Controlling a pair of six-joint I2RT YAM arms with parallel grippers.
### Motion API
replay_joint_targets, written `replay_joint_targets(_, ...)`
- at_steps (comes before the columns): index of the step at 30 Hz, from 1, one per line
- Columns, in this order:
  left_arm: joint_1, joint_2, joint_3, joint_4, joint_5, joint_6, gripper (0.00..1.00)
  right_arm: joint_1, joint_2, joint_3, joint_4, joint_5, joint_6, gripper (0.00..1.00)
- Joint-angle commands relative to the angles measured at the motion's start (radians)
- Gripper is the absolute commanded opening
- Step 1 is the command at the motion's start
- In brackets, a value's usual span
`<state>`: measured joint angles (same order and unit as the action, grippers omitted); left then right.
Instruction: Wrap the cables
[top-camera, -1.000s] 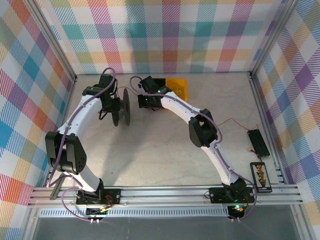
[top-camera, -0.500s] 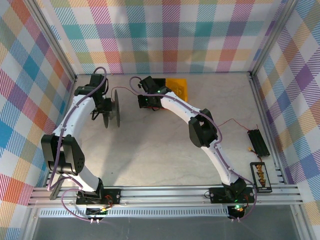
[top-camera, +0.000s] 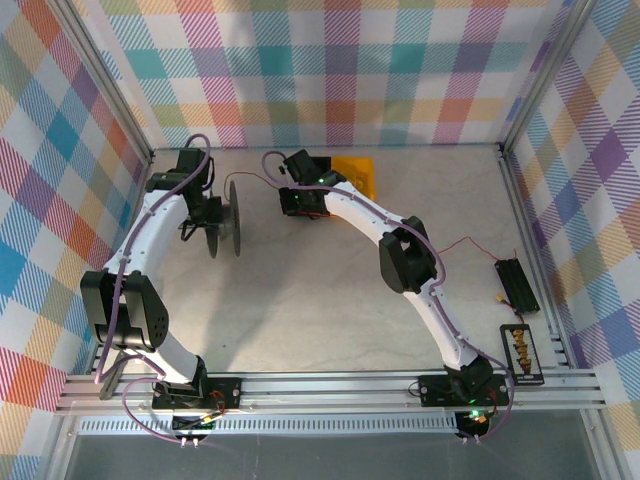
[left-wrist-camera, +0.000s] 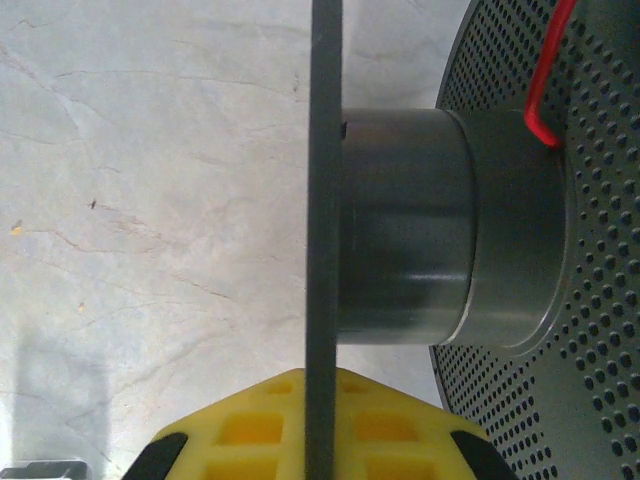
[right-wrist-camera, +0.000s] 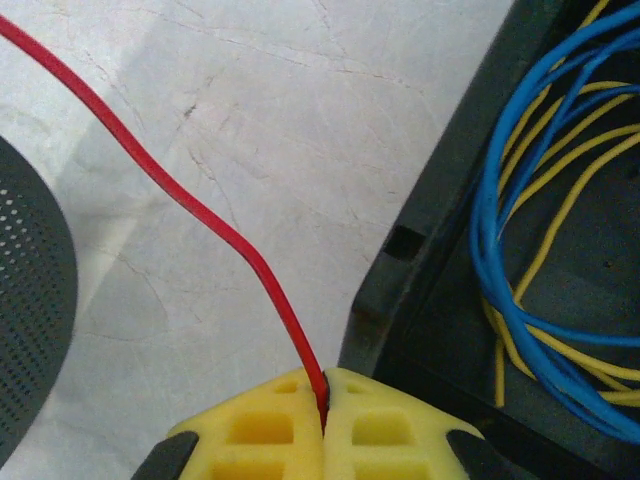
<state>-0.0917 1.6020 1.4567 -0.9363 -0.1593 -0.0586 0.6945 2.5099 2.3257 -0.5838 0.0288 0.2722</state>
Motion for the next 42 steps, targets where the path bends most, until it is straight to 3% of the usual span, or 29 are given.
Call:
replay_joint_targets(1, -0.039, 0.018, 0.016, 0.056, 0.021, -0.005, 0.0, 0.012, -0.024, 0.086, -0.034, -0.029, -0.031, 0.0)
replay_joint_targets(16, -0.079, 0.057, 0.03, 0.099, 0.02, -0.027, 0.0, 0.042, 0.013, 0.13, -0.099, -0.053, -0.048, 0.0)
replay_joint_targets(35, -0.088, 0.069, 0.04, 0.135, 0.002, -0.066, 0.0, 0.051, -0.029, -0.025, -0.042, -0.029, -0.018, 0.0)
replay_joint_targets(37, -0.091, 0.07, 0.038, 0.14, 0.003, -0.066, 0.05, 0.051, -0.029, -0.023, -0.04, -0.028, -0.019, 0.0)
replay_joint_targets(42, -0.092, 0.06, 0.038, 0.16, 0.007, -0.068, 0.08, 0.051, -0.033, -0.017, -0.041, -0.02, -0.027, 0.0)
